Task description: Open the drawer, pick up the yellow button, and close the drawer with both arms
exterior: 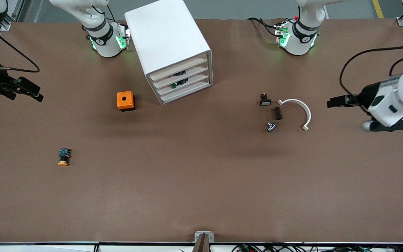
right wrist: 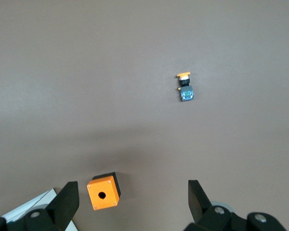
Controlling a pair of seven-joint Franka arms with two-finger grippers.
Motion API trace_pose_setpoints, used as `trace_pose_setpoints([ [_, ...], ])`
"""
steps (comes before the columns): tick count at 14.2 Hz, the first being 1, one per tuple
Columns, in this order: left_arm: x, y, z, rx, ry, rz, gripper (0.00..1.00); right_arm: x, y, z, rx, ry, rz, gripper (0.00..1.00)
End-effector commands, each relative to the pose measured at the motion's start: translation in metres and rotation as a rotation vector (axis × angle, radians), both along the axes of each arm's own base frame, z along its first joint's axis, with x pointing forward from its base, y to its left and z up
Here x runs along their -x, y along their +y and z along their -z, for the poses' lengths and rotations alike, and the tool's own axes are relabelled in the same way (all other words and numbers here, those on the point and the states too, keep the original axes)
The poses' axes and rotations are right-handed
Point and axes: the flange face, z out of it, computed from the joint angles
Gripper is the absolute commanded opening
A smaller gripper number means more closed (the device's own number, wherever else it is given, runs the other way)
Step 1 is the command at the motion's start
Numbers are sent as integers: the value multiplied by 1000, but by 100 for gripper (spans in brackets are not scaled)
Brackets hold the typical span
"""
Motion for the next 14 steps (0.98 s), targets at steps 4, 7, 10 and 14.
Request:
trace_pose_setpoints([
  [4, 34, 3, -18, -104, -50, 82, 100, -23, -7, -7, 7, -24, 26, 100],
  [7, 37, 10, -23, -108, -100, 85, 100, -42, -8, -10, 10, -35, 28, 100],
  [10, 35, 9, -25, -109, -120, 85, 100, -47, -6, -7, 10, -29, 23, 100],
  [14, 32, 11, -27, -109, -142, 78, 100, -44, -6, -5, 8, -12, 22, 100],
])
